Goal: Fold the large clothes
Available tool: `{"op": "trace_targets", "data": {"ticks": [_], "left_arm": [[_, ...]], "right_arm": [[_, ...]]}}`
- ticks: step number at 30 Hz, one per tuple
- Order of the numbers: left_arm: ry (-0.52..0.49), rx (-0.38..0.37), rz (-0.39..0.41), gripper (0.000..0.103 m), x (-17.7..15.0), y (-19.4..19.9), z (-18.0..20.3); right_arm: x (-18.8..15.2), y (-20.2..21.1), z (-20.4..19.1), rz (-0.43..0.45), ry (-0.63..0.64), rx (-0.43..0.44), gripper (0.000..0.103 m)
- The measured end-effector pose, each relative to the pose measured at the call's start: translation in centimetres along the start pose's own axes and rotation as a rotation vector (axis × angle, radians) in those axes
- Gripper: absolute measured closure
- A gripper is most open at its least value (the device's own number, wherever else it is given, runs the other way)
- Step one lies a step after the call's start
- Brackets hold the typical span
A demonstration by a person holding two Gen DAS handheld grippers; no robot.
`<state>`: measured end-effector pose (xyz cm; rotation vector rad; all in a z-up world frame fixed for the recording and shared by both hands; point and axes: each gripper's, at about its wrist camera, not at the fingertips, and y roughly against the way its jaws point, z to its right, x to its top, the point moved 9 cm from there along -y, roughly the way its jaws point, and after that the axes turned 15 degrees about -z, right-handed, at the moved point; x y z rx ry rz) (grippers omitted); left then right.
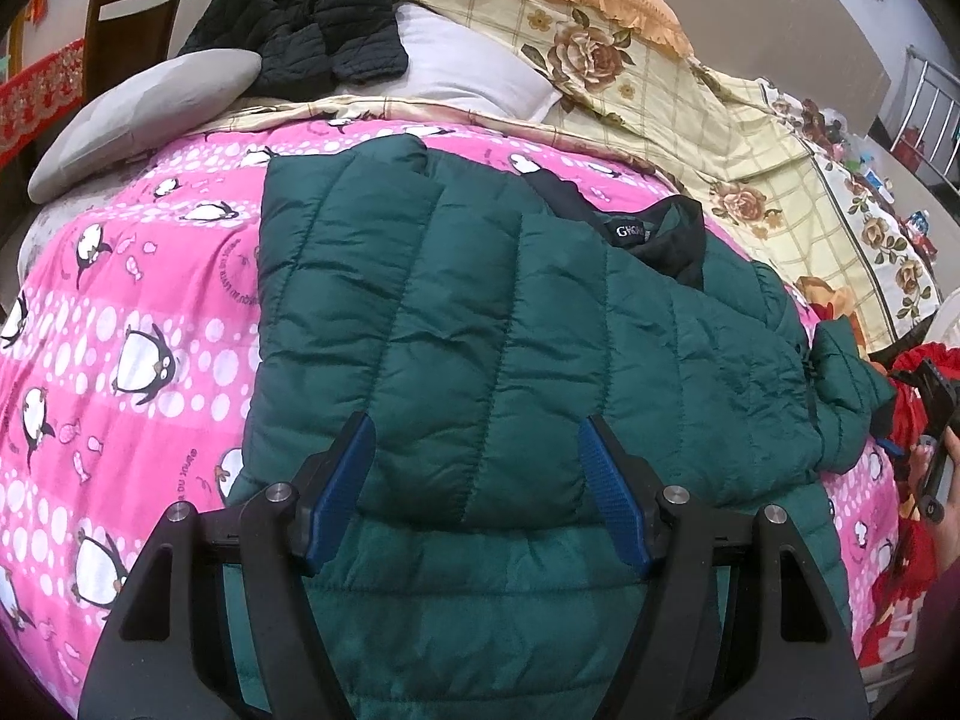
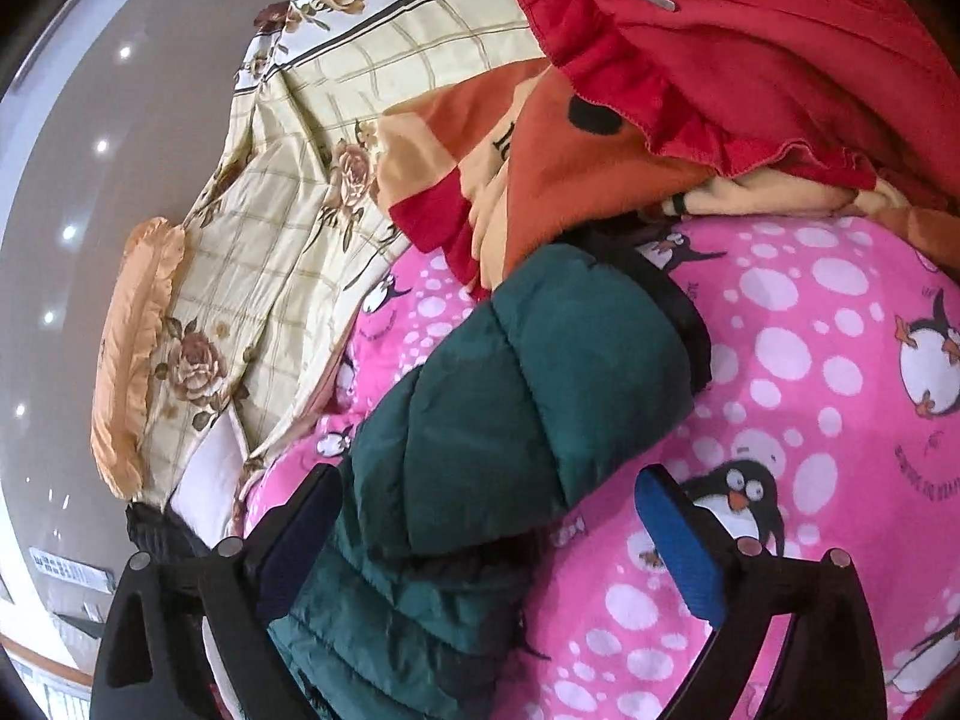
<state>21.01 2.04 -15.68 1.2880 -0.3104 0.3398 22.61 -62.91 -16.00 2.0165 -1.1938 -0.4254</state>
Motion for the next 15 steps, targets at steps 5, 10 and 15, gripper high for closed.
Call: {"op": "trace_targets", "data": {"ticks": [5,10,15], "left_arm": [[0.014,-0.005,-0.016,0.033,-0.1,-0.5,-0.3],[0.02,0.001,-0.024,0.033,-0.2,-0.8,-0.6],[0.028,-0.004,-0.028,0.033,-0.3,-0.9,-0.8]], "right_arm": [[0.8,-1.1,0.1,-0.018,-0.001,-0.003,0.006],[0.9,-2.2,-0.1,-0.018,0.02,0.02,0.028],[0.7,-1.6,-2.0,0.016,0.142,-0.017,0.053]]}}
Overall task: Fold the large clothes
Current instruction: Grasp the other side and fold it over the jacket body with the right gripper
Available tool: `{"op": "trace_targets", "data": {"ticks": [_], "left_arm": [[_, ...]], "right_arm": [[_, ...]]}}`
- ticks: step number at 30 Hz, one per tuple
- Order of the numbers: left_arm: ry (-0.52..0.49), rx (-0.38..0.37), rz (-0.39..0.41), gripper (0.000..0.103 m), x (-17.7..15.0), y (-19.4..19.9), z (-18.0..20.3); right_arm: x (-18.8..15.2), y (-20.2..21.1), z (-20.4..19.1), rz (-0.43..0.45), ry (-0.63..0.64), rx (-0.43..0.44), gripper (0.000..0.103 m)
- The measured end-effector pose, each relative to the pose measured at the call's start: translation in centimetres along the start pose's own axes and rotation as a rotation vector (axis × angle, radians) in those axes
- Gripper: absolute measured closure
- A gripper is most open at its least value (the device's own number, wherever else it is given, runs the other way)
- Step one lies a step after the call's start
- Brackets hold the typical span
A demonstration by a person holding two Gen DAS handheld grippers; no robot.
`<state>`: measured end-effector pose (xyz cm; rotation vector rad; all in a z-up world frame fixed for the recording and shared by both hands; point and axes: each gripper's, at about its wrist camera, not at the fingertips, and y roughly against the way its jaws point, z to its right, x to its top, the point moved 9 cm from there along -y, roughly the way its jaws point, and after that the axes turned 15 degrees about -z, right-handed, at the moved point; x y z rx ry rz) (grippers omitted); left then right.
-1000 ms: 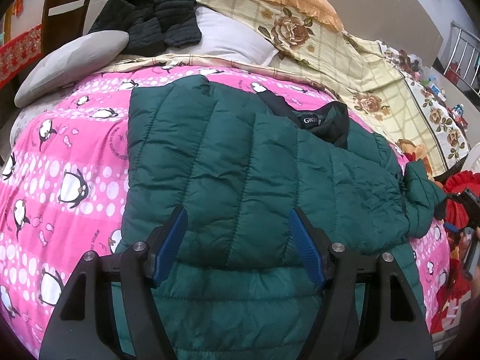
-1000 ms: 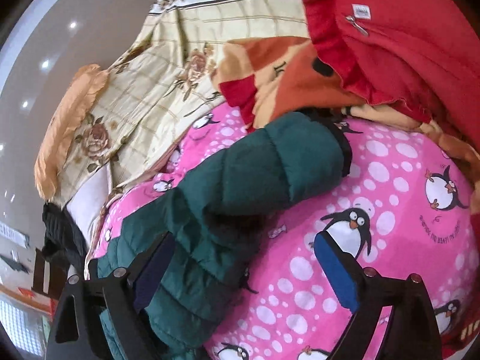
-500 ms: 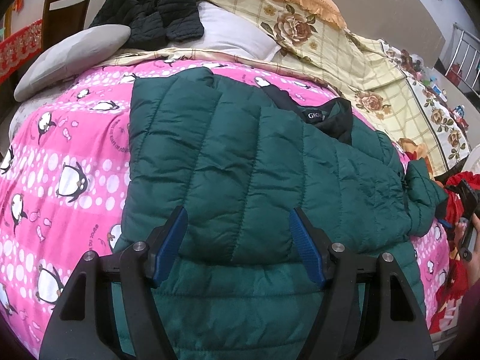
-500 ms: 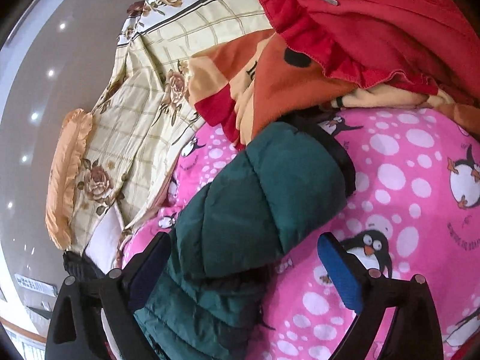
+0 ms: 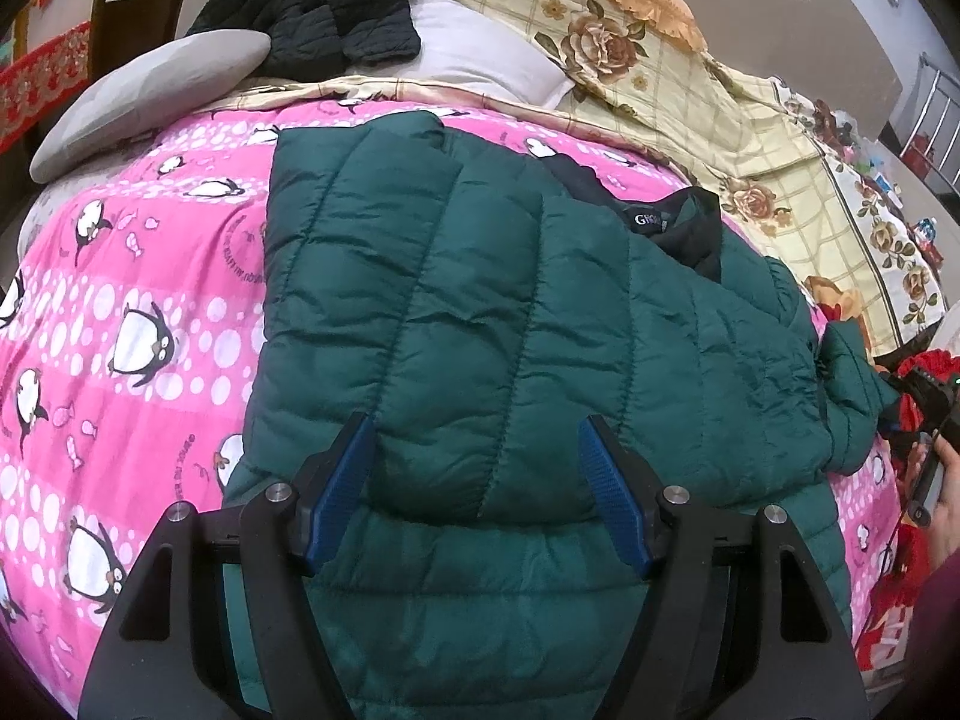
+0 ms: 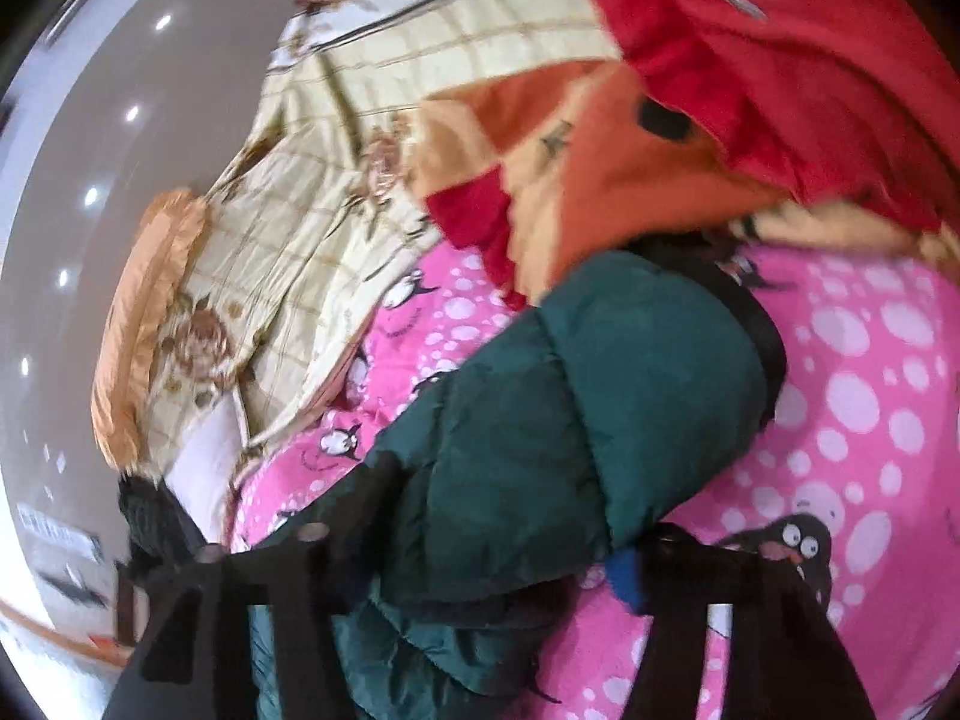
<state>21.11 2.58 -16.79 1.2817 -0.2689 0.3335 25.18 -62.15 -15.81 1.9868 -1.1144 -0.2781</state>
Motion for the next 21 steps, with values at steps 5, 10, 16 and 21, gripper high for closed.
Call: {"op": "trace_targets", "data": {"ticks": [5,10,16,21], "left_arm": [[0.012,-0.014,-0.002,0.033,-0.2,0.2,-0.2],[0.027,-0.022,0.01,0.033,-0.3,0.9,-0.6],[0.039,-0.031,0.03,0.033,-0.2,2.3,-1.2],[0.053,-0.05,0.043,0.033,-0.3,3.2,-1.5]], "right_arm": [[-0.3,2.3,-3.5,0.065,0.189,-0.086,0.071],[-1.1,6.0,-7.7,0.15,0.334,-0.067,0.079],[-3.2,10.0,-14.0,0.217,0.51,-0.048,0.088],[-5.9,9.9,-17.7,0.188,0.613,-0.051,0.093]]}}
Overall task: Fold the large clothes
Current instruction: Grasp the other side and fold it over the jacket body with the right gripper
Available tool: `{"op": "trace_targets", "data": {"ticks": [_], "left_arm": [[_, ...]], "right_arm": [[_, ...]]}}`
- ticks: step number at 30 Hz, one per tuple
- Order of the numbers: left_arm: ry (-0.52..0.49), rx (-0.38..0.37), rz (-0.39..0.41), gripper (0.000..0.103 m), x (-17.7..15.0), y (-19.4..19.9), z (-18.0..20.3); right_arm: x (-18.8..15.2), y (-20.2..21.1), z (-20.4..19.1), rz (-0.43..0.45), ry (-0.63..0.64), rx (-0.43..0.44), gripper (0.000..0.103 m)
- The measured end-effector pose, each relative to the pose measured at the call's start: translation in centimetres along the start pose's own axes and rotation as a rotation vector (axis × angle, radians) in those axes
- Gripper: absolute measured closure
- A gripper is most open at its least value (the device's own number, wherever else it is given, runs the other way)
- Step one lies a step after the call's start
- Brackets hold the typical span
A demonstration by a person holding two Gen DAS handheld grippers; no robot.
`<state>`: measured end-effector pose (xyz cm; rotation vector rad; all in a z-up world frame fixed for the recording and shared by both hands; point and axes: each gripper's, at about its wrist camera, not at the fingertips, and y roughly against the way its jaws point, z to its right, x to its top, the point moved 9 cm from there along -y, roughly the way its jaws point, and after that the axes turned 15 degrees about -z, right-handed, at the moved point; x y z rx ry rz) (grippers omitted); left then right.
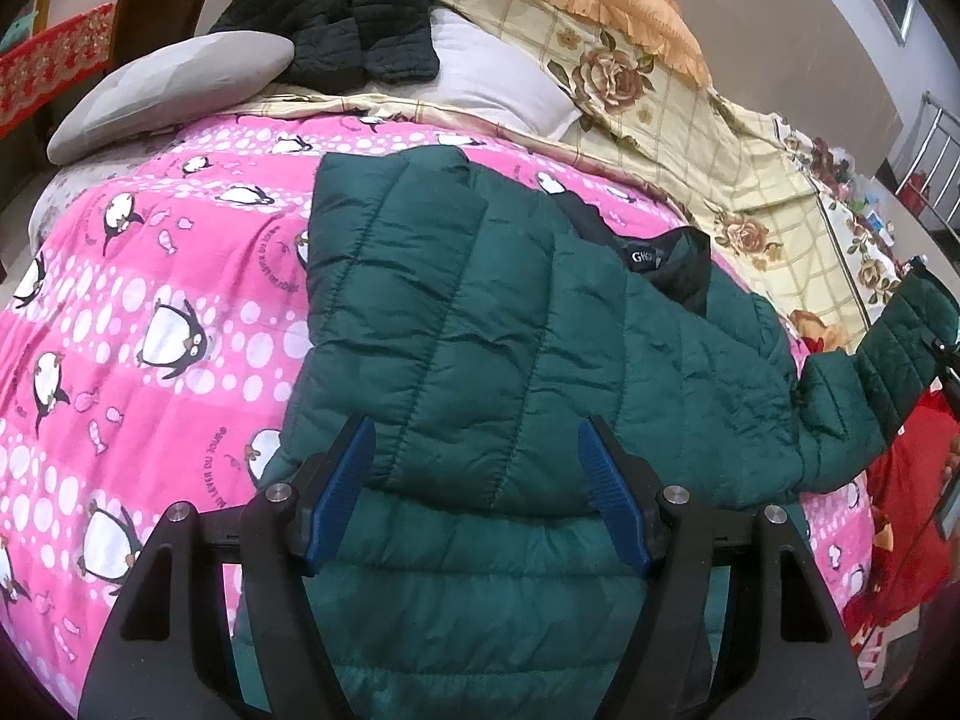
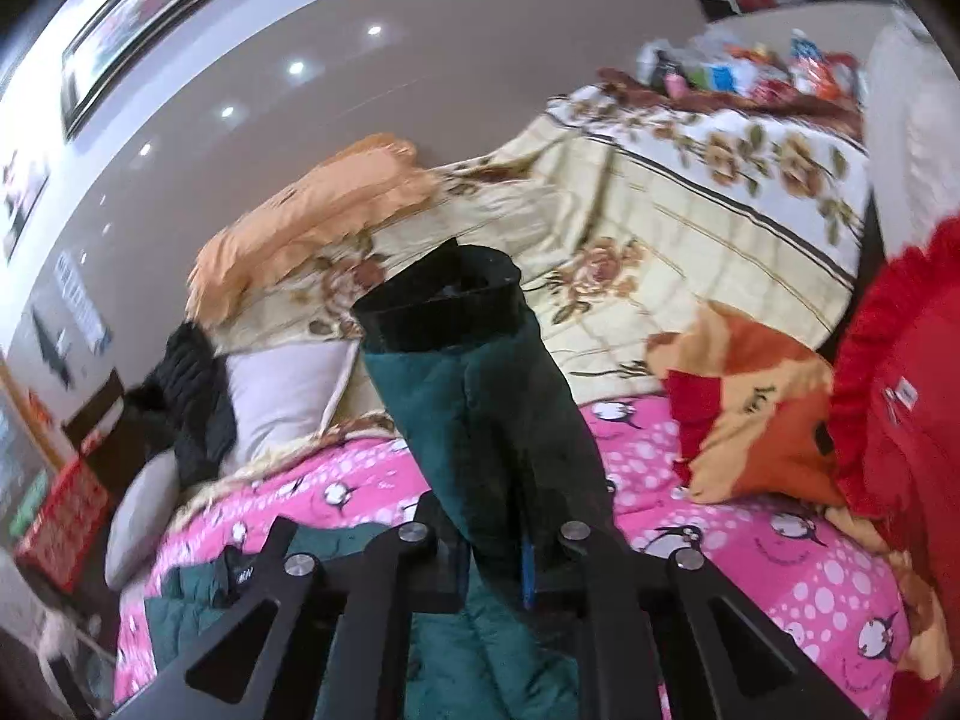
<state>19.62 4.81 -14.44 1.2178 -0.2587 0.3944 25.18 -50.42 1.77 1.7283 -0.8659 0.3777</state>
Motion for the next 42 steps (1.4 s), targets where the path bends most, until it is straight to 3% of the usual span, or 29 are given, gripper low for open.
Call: {"op": "trace_targets", "data": {"ticks": [4,11,20,29,34,42], "left_arm": [[0.006,-0.005,-0.004,0.033,-0.1,0.3,-0.4],[0.033,-0.011,0.01,0.033,0.0,0.9,-1.6],[0.059,-0.026,0.036,0.033,0.3,2.4,-2.8],[0.091,-0.019,0.052,0.033,0.2,3.6,-5.3],[0.119,-0.021,0.051,0.033,0.1,3.7,-6.6],[0.131,-0.021,0.045,0.033,0.1,3.3,-7.3]], "right_arm": [[-1.3,-1.0,-3.1,-0.04,0.062,0.022,0.095],[-3.0,-0.4,-9.5,-0.071,0.149,0.137,0.095],[-6.2,0.7,-23.0,-0.128,0.324,0.3,0.095],[-13.0,-3.7,-34.1,-0.263,0.425,0.429,0.095],[-17.7,-7.9,-37.3,-0.362,0.464,0.44,0.095],[-23.8,-13.9,-38.2,-0.506,0.487,0.411,0.095]]}}
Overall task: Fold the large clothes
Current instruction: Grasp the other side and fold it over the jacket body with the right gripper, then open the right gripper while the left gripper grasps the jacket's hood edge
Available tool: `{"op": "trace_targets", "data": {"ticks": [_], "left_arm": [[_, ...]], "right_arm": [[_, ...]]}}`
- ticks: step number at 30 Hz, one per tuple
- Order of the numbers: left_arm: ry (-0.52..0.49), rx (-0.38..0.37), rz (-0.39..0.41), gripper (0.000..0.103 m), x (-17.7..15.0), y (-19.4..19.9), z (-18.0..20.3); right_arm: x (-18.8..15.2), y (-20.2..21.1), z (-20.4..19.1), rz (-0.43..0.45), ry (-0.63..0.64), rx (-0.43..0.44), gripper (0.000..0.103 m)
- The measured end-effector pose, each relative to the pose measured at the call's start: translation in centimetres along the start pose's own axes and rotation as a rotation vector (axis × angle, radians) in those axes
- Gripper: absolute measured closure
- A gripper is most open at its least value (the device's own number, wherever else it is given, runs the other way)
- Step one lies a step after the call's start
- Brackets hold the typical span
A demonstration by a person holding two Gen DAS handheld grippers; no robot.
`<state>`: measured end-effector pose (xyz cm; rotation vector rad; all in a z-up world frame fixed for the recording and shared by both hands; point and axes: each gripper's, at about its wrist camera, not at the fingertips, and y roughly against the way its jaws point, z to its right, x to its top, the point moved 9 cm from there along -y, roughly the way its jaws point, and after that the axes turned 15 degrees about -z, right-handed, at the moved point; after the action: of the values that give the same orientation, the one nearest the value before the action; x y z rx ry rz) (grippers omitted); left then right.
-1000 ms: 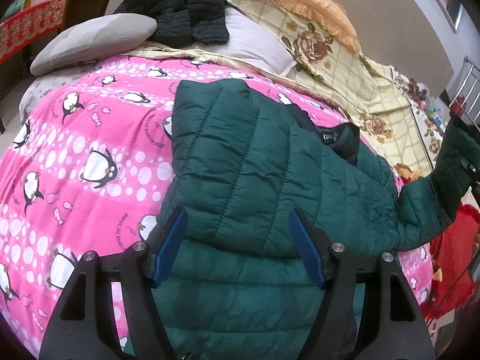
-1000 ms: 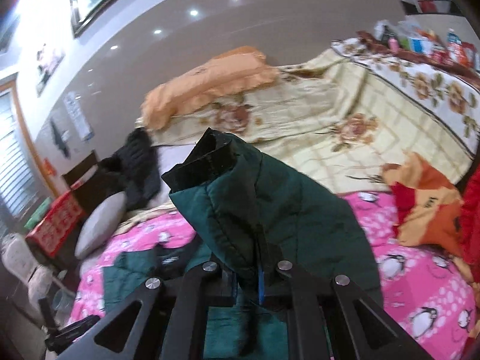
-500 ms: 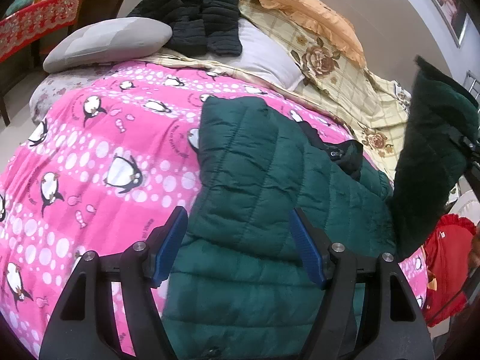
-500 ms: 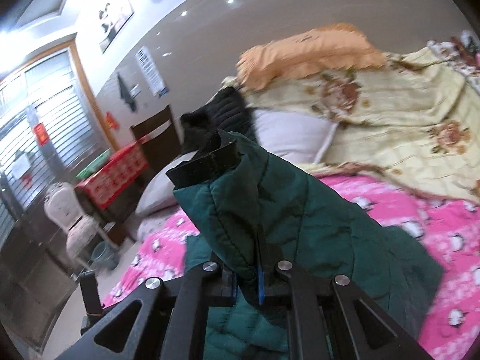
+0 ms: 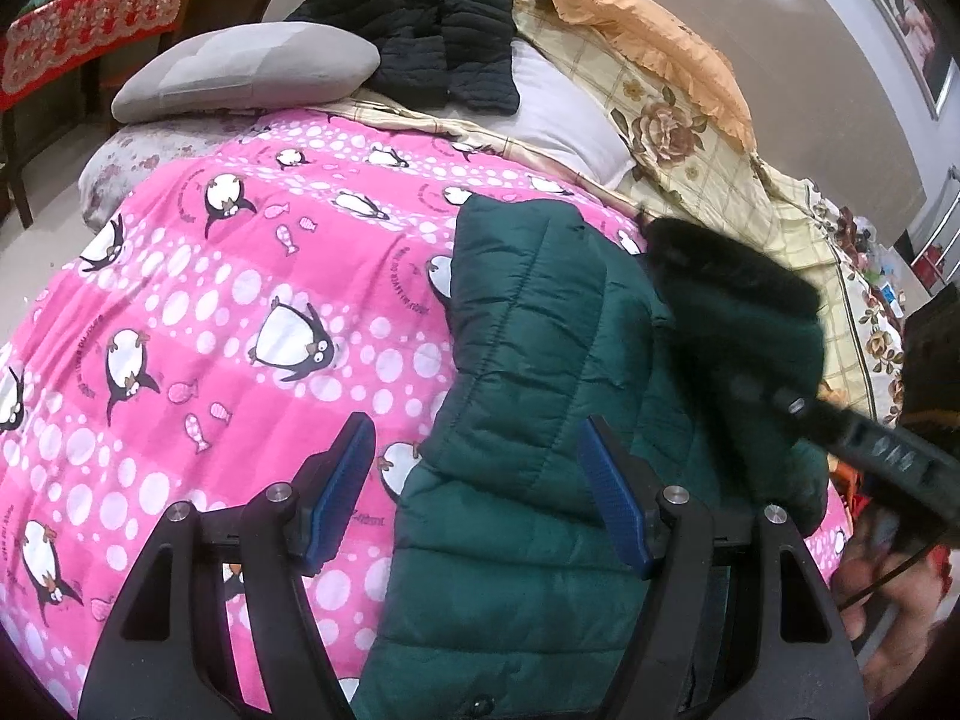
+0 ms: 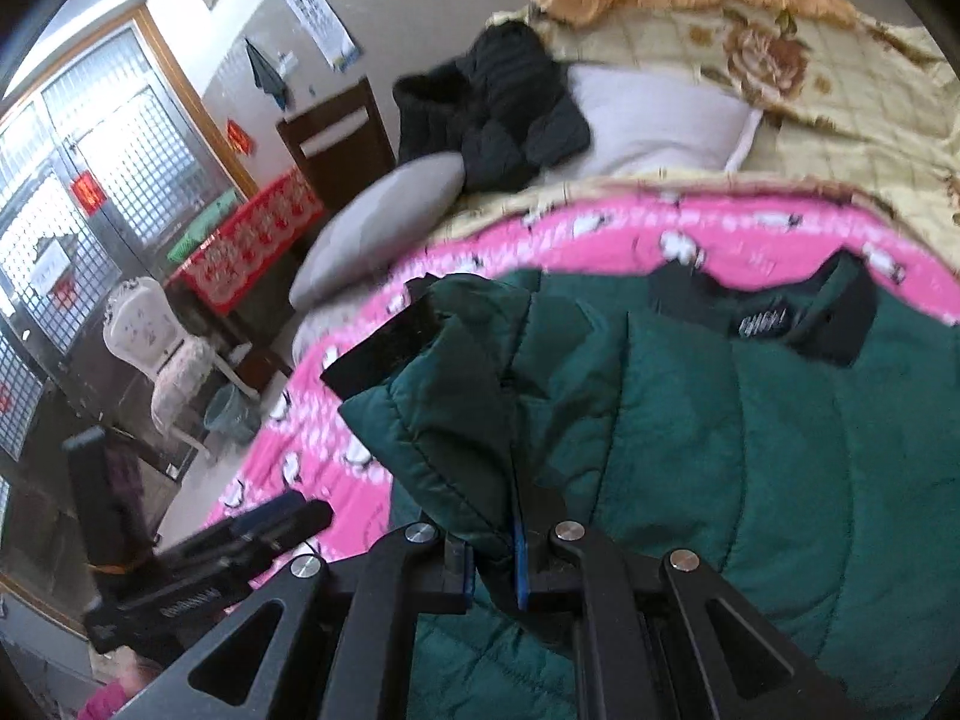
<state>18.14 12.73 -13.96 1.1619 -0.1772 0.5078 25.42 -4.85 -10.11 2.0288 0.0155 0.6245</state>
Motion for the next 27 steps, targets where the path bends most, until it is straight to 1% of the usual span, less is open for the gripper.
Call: {"op": "trace_targets", "data": {"ticks": [2,5,6,7,8,9,10,11,14,17,21,24,27], "left_arm": [[0.003,-0.007,-0.007,0.033,0.0,-0.3,0.1],[0.0,-0.017,-0.02,0.033,-0.2,-0.6,0.3],[0.001,-0.022,-0.023,0.033,-0.2,-0.7,0.4],[0.0,-0.032,-0.026,0.033,-0.2,-0.7,0.5],[0.001,-0.04,-0.028,0.033,-0.2,-0.7,0.6],[0.003,-0.044,-0.027,0.033,-0.2,-0.6,0.7],[0.005,-0.044,-0.026,0.033,-0.1,-0.6,0.8],[0.004,-0.043,-0.026,0.033,-0.1,-0.5,1.0],[0.001,-0.04,-0.027,0.033,-0.2,-0.4,1.3],[-0.013,-0.046,-0.02,0.033,-0.1,-0.1,1.9],[-0.04,-0.035,-0.008,0.033,-0.2,0.1,2.8],[-0.073,-0.011,-0.007,0.033,-0.5,-0.1,3.9],[-0.101,0.012,-0.011,0.033,-0.7,-0.8,4.9]], "right_arm": [[-0.3,-0.9,0.2,-0.023,0.004,-0.009,0.095],[-0.7,-2.4,0.5,-0.063,0.017,-0.056,0.094],[-0.8,-2.8,0.5,-0.069,0.032,-0.074,0.088],[-0.8,-2.9,0.4,-0.071,0.046,-0.074,0.07],[-0.9,-3.1,0.1,-0.071,0.06,-0.061,0.054],[-1.0,-3.1,-0.3,-0.07,0.067,-0.05,0.018],[-1.1,-3.2,-0.7,-0.066,0.072,-0.034,0.003],[-1.1,-2.9,-0.8,-0.063,0.076,-0.028,0.004],[-1.1,-2.3,-1.7,-0.056,0.109,-0.058,0.004],[-1.1,-0.4,-2.0,-0.025,0.093,-0.031,0.004],[-1.6,3.1,-0.1,0.026,0.072,-0.058,0.004],[-2.7,5.1,1.8,0.033,0.043,-0.079,0.004],[-4.0,6.9,4.2,0.035,0.025,-0.131,0.004]]}}
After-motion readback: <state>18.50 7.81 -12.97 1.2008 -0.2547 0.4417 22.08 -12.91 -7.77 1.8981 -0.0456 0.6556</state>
